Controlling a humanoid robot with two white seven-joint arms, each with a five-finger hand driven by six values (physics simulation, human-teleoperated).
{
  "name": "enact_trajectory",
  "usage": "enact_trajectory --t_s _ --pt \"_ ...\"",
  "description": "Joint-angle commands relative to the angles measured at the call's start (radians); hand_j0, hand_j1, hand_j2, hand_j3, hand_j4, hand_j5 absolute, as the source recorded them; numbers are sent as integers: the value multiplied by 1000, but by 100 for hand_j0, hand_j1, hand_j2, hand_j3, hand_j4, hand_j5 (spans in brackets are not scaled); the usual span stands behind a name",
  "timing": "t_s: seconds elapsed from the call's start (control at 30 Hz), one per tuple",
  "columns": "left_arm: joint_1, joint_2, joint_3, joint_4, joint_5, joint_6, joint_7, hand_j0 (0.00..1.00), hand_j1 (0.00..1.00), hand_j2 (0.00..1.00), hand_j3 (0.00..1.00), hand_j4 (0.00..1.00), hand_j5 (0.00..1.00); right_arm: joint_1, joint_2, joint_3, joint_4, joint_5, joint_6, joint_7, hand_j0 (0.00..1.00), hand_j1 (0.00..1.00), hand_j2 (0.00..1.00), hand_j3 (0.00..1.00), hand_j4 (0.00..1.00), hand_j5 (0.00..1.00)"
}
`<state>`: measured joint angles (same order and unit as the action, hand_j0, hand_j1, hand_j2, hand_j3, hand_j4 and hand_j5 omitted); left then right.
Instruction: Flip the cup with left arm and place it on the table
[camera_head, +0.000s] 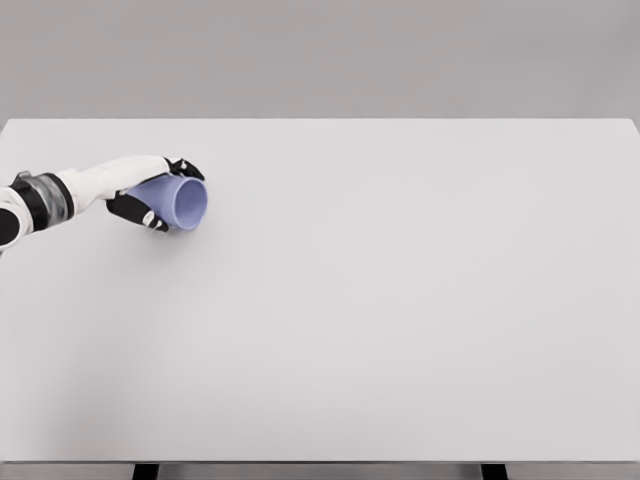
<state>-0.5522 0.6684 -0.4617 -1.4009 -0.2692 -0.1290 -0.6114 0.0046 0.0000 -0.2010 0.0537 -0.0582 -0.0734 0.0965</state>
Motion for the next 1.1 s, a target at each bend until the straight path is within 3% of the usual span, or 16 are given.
enact_trajectory --t_s 0.0,0.8,1.07 --pt "0 8 5 -20 31 2 1 72 72 72 72 72 72 0 0 0 0 0 0 0 100 100 100 100 100 100" --pt "11 -13 124 -4 334 9 1 75 75 75 75 75 75 0 0 0 0 0 0 0 100 100 100 100 100 100" --pt "17 -26 126 3 470 9 1 75 75 75 75 75 75 0 0 0 0 0 0 0 100 100 100 100 100 100"
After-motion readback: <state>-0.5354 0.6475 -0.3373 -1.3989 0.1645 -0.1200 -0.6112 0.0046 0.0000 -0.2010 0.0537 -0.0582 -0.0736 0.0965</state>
